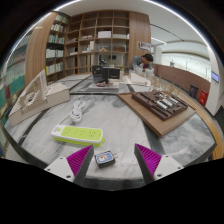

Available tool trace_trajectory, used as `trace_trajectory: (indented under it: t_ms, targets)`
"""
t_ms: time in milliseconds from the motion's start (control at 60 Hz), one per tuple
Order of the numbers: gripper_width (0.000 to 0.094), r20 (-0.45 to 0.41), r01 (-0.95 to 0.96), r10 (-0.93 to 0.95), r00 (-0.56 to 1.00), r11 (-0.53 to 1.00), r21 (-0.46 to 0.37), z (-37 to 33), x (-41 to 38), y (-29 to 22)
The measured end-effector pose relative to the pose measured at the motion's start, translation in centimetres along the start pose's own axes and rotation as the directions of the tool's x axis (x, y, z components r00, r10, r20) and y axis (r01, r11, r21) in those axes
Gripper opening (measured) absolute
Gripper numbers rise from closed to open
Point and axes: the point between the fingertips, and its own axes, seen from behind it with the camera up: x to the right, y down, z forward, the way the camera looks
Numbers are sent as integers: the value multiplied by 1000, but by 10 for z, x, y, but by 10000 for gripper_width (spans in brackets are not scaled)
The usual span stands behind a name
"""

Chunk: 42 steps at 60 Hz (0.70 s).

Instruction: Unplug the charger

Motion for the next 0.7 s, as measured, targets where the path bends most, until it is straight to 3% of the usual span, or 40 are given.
trace_trajectory:
  t_ms: [233, 400, 533, 700]
  targets:
    - [850, 66, 29, -37, 997, 992, 123, -98, -37, -13]
    - [845, 163, -36, 11, 987, 988, 149, -146, -62, -2]
    - [844, 122, -25, 6, 993, 987, 157, -158, -43, 7]
    - [848, 90, -27, 18, 996, 994, 103, -150, -13, 27]
